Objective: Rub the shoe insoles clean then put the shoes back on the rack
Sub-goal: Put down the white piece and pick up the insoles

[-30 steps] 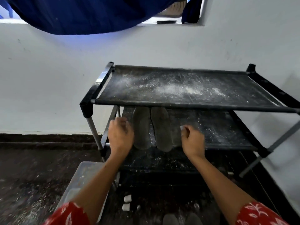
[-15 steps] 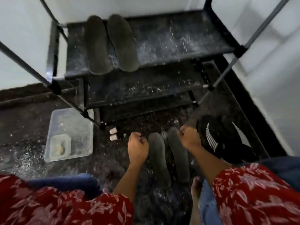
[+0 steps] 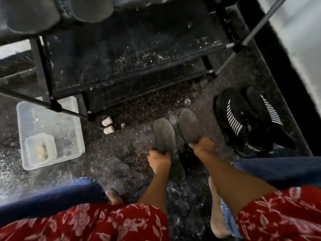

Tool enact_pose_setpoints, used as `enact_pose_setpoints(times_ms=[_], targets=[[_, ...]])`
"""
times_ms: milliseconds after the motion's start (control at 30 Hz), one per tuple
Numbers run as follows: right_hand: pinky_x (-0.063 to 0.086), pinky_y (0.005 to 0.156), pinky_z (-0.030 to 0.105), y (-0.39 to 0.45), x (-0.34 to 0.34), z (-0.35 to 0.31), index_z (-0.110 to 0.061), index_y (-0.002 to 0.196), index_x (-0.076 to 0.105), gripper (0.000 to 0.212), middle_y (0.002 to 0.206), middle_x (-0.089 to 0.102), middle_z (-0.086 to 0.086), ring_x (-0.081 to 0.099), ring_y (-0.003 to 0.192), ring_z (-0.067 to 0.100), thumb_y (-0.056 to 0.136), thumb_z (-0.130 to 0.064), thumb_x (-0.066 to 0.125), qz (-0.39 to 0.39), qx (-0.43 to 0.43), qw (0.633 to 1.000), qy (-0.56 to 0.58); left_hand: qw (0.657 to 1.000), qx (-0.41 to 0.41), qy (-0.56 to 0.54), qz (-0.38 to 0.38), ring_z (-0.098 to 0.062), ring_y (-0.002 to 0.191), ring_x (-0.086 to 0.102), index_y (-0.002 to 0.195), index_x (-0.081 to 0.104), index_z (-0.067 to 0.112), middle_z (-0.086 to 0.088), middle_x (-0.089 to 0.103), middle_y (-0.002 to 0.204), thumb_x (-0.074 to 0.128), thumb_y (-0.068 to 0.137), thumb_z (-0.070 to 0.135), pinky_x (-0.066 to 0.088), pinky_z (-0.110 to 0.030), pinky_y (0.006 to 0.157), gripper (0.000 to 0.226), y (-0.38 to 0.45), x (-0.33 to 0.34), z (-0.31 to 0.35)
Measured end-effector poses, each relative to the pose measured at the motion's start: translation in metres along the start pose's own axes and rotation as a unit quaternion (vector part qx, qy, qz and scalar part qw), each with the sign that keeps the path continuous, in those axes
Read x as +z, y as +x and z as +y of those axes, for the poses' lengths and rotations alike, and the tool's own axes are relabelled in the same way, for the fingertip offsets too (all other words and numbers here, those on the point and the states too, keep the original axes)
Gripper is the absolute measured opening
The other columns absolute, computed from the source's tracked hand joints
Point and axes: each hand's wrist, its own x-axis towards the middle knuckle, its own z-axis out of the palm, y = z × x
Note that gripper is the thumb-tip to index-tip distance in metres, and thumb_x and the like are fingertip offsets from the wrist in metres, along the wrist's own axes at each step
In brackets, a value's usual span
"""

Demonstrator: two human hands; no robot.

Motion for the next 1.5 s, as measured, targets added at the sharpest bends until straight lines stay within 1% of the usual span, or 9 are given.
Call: enact_pose_setpoints(times_ms=[167, 400, 600, 767, 933, 1067, 1133, 1300, 1500], targets=[[0.042, 0.093, 0.045, 0.008, 0.015, 0.003, 0.000, 0.131, 0.032, 0.072, 0.134, 0.040, 0.022, 0.045, 0.121, 0.037, 0.079, -0.029, 0.073, 0.042, 0.016, 0.999, 0.000, 0.999, 0.006, 0.021, 0.026, -0.038, 0.119, 0.045, 0.118, 0.040, 0.000, -0.021, 0.044, 0.127, 0.073, 0.078, 0.016, 0.039, -0.041, 0.097, 0.054, 0.010, 0.013, -0.006], [0.047, 0.083, 0.036, 0.022, 0.012, 0.010, -0.003, 0.113, 0.059, 0.027, 0.119, 0.059, 0.017, 0.055, 0.110, 0.035, 0.090, -0.016, 0.057, 0.003, -0.015, 1.000, 0.010, 0.999, 0.003, 0.032, -0.001, -0.034, 0.109, 0.058, 0.111, 0.061, 0.002, -0.020, 0.063, 0.113, 0.066, 0.083, 0.013, 0.046, -0.033, 0.086, 0.031, 0.021, 0.010, -0.006], [0.045, 0.095, 0.034, 0.021, -0.012, 0.011, -0.005, 0.118, 0.061, 0.028, 0.126, 0.057, 0.015, 0.053, 0.116, 0.033, 0.092, -0.012, 0.054, -0.073, -0.023, 0.996, 0.053, 0.999, 0.029, -0.025, -0.038, -0.027, 0.103, 0.062, 0.107, 0.067, 0.007, -0.014, 0.067, 0.106, 0.067, 0.085, 0.014, 0.048, -0.029, 0.087, 0.023, 0.012, -0.011, -0.002], [0.056, 0.055, 0.032, -0.014, -0.065, -0.002, -0.012, 0.105, 0.052, 0.026, 0.102, 0.054, 0.017, 0.056, 0.075, 0.026, 0.089, 0.008, 0.051, -0.161, -0.003, 0.945, 0.285, 0.992, 0.103, -0.059, -0.032, -0.017, 0.080, 0.059, 0.093, 0.069, 0.011, -0.004, 0.064, 0.084, 0.067, 0.085, 0.015, 0.041, -0.020, 0.066, 0.010, -0.013, -0.042, 0.014], [0.034, 0.085, 0.045, -0.055, -0.153, -0.026, -0.009, 0.090, 0.043, 0.021, 0.076, 0.044, 0.014, 0.052, 0.092, 0.027, 0.099, -0.005, 0.025, -0.222, -0.058, 0.886, 0.402, 0.968, 0.225, -0.104, -0.035, -0.026, 0.078, 0.064, 0.066, 0.060, 0.017, -0.009, 0.067, 0.075, 0.072, 0.080, 0.010, 0.052, -0.036, 0.073, 0.019, -0.042, -0.076, 0.039], [0.045, 0.079, 0.043, -0.088, -0.219, -0.046, -0.008, 0.119, 0.042, 0.026, 0.077, 0.047, 0.010, 0.059, 0.094, 0.030, 0.096, 0.004, 0.037, -0.158, -0.173, 0.930, 0.283, 0.938, 0.293, -0.179, -0.041, -0.025, 0.075, 0.067, 0.067, 0.063, 0.021, -0.005, 0.070, 0.074, 0.071, 0.081, 0.009, 0.057, -0.042, 0.071, 0.020, -0.085, -0.108, 0.070], [0.050, 0.074, 0.040, -0.100, -0.245, -0.055, -0.001, 0.125, 0.043, 0.033, 0.081, 0.051, 0.012, 0.056, 0.074, 0.022, 0.093, 0.005, 0.045, -0.144, -0.228, 0.937, 0.221, 0.924, 0.317, -0.211, -0.042, -0.024, 0.075, 0.068, 0.068, 0.062, 0.019, -0.005, 0.070, 0.075, 0.071, 0.082, 0.009, 0.057, -0.041, 0.069, 0.019, -0.108, -0.125, 0.090], [0.052, 0.074, 0.037, -0.124, -0.306, -0.082, -0.014, 0.078, 0.045, 0.022, 0.087, 0.055, 0.010, 0.054, 0.069, 0.017, 0.094, 0.001, 0.047, -0.103, -0.305, 0.926, 0.197, 0.894, 0.356, -0.269, -0.037, -0.021, 0.082, 0.068, 0.078, 0.066, 0.014, -0.006, 0.072, 0.085, 0.070, 0.084, 0.008, 0.058, -0.040, 0.073, 0.009, -0.155, -0.167, 0.142], [0.051, 0.058, 0.030, -0.130, -0.339, -0.130, -0.003, 0.089, 0.058, 0.011, 0.094, 0.060, 0.013, 0.060, 0.075, 0.019, 0.091, 0.005, 0.051, -0.087, -0.374, 0.889, 0.249, 0.885, 0.380, -0.267, -0.002, -0.024, 0.089, 0.069, 0.088, 0.069, 0.011, -0.011, 0.072, 0.093, 0.072, 0.081, 0.008, 0.056, -0.043, 0.084, 0.008, -0.163, -0.202, 0.218]])
